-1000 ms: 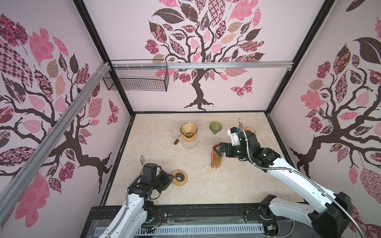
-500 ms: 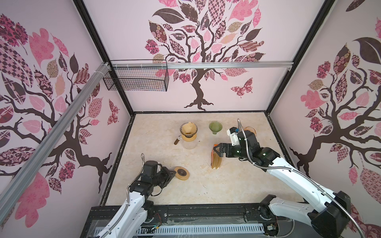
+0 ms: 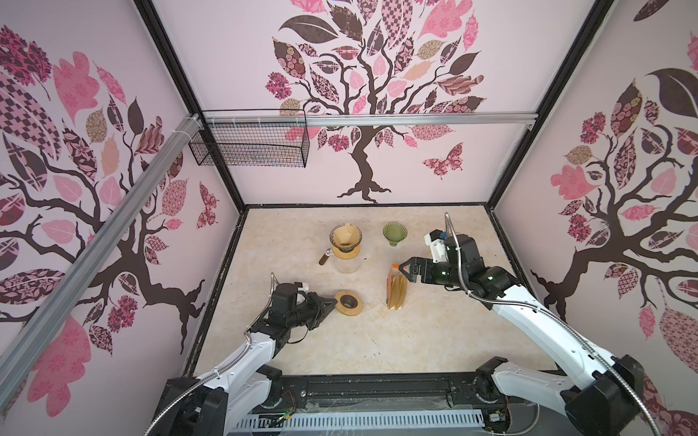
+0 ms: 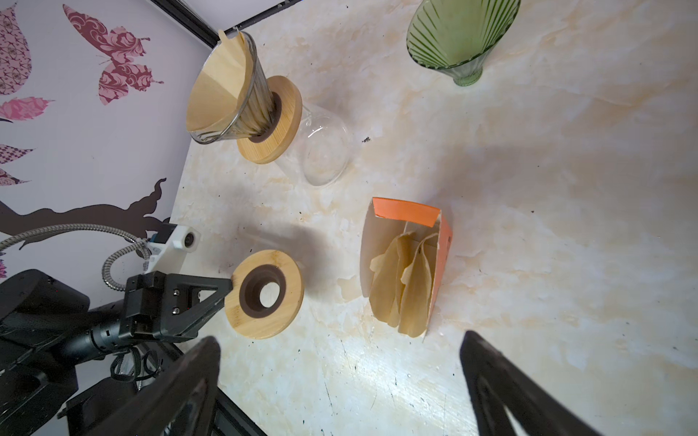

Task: Place the coffee filter in the dripper
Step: 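Lift the wooden ring with the left gripper toward the approaching right gripper, then grasp the ring with the right gripper, then open the left gripper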

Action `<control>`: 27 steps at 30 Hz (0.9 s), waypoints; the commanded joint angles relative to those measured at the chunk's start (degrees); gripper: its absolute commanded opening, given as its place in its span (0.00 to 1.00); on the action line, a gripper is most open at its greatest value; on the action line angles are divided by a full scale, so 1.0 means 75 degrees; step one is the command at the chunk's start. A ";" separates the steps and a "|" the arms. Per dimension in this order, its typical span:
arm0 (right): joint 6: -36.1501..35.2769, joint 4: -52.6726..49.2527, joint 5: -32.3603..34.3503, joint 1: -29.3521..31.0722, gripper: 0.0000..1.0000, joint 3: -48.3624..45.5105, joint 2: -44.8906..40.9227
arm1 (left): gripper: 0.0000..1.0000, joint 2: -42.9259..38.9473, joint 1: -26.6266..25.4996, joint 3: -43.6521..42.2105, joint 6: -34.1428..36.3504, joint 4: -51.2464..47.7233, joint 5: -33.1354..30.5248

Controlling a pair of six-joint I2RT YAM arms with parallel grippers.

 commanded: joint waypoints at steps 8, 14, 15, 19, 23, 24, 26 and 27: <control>0.0187 0.0652 -0.2038 -0.0501 1.00 0.0440 0.0145 | 0.00 0.0567 -0.0049 0.1584 -0.1468 0.3088 0.0653; 0.1330 0.2459 -0.3713 -0.0480 0.99 -0.0109 0.0276 | 0.00 0.1025 -0.0175 0.2324 -0.1835 0.3718 0.0711; 0.1438 0.2642 -0.3798 -0.0446 0.98 -0.0129 0.0316 | 0.00 0.1104 -0.0220 0.2392 -0.1906 0.3819 0.0711; 0.1586 0.2981 -0.3968 -0.0068 0.94 -0.0016 0.0579 | 0.00 0.1359 -0.0446 0.2634 -0.1931 0.3924 0.0651; 0.2058 0.3691 -0.4085 0.0017 0.87 -0.0152 0.0738 | 0.00 0.1552 -0.0597 0.2686 -0.2058 0.4259 0.0621; 0.2094 0.3745 -0.4033 0.0025 0.85 -0.0135 0.0759 | 0.00 0.1573 -0.0597 0.2674 -0.2104 0.4333 0.0606; 0.2233 0.3904 -0.4066 0.0020 0.83 -0.0090 0.0870 | 0.00 0.1587 -0.0599 0.2677 -0.2122 0.4365 0.0604; 0.2338 0.4003 -0.4106 0.0023 0.81 -0.0060 0.0956 | 0.00 0.1589 -0.0598 0.2680 -0.2106 0.4357 0.0613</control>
